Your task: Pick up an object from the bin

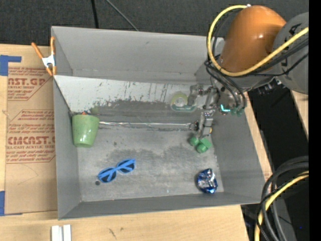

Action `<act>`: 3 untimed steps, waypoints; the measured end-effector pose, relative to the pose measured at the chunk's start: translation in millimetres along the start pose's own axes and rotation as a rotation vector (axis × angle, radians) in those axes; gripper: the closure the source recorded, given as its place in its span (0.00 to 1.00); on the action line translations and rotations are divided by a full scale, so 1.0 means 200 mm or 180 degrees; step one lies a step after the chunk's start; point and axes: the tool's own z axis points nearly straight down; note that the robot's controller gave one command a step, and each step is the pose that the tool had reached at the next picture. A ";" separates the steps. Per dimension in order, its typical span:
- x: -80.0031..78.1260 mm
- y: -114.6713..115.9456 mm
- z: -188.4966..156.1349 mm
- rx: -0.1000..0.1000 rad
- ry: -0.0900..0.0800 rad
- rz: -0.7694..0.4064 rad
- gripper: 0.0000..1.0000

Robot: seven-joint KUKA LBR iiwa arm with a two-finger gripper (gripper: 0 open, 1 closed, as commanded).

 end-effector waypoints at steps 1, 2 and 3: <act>0.25 -0.50 0.53 0.0004 0.0009 -0.0082 0.00; 0.45 -0.42 0.86 0.0009 -0.0015 -0.1288 0.00; 0.52 -0.32 0.86 0.0021 -0.0043 -0.2820 0.00</act>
Offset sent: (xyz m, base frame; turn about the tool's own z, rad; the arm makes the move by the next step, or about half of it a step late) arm -0.0477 -0.0952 -0.1010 -0.0325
